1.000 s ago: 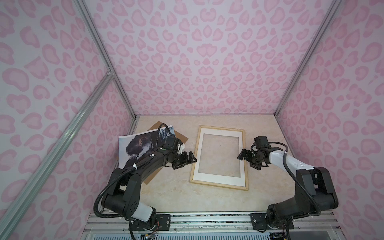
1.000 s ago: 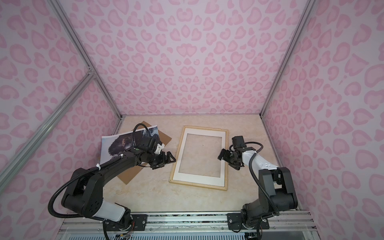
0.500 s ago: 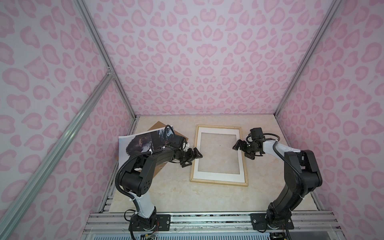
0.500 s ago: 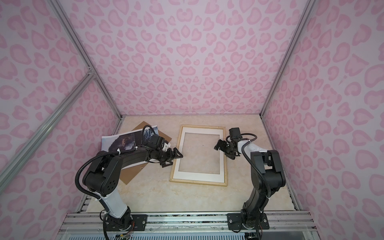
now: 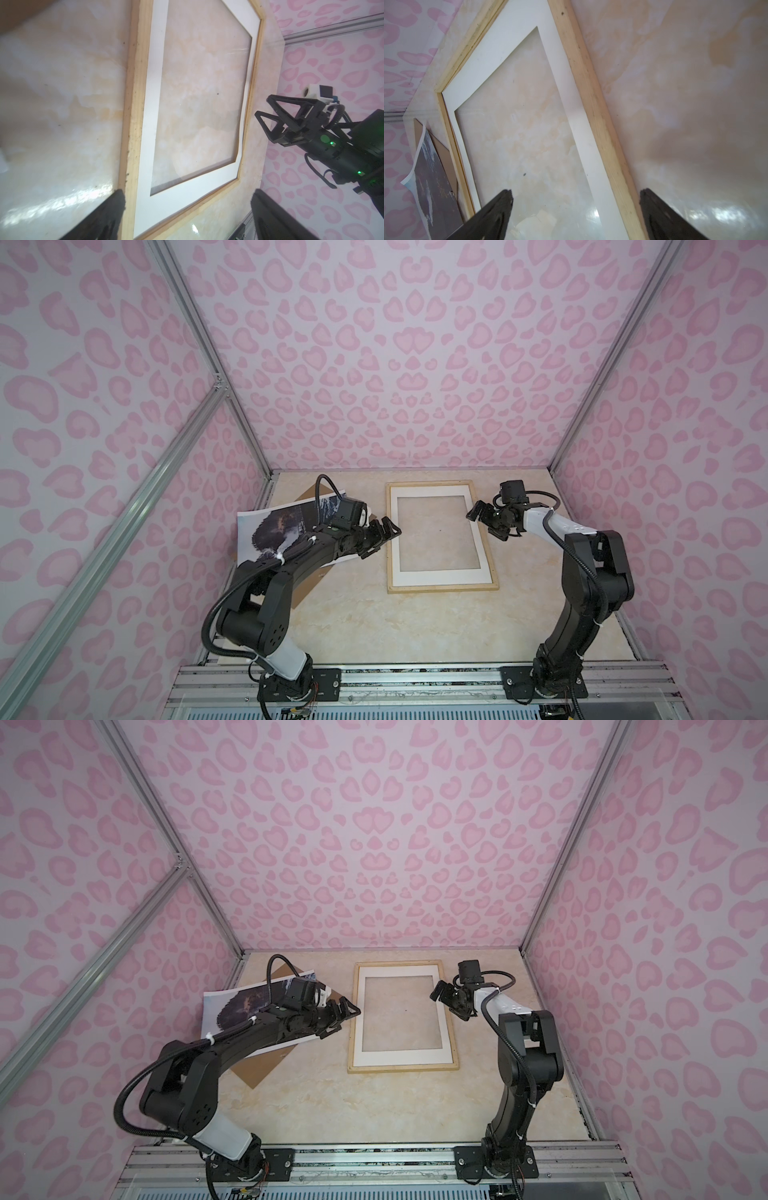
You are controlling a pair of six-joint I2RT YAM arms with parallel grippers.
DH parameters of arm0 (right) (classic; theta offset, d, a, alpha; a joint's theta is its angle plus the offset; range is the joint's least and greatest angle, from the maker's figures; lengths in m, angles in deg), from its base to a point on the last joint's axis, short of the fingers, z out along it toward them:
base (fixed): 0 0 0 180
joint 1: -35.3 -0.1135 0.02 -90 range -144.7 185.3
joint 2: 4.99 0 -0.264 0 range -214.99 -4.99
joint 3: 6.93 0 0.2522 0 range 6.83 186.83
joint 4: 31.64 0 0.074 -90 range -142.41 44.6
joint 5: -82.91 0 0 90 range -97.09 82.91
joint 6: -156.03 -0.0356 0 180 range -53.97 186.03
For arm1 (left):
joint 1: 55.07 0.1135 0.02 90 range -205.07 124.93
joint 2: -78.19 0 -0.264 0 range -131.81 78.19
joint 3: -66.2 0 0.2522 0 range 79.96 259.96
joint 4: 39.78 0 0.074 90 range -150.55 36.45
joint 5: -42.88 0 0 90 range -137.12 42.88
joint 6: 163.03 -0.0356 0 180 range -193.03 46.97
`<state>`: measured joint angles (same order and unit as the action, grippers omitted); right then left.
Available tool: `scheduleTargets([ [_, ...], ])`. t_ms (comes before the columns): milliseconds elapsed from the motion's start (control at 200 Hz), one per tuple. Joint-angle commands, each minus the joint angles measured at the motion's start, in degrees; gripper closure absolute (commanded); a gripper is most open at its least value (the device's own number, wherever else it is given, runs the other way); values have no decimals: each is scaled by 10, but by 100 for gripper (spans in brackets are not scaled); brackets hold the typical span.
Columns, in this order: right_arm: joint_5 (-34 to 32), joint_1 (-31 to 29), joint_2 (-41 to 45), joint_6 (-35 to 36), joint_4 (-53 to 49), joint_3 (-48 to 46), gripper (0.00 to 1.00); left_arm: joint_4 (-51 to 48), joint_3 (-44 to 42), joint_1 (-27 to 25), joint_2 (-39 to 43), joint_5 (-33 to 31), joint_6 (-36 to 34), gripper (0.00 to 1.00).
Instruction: Put the photo into the frame
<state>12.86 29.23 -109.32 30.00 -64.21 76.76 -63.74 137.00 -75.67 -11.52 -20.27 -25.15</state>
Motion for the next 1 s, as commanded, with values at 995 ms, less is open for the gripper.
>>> scheduleTargets([
  [995,86,-404,-337,-38,-24,392,14,-60,40,342,-140,62,-53,3],
])
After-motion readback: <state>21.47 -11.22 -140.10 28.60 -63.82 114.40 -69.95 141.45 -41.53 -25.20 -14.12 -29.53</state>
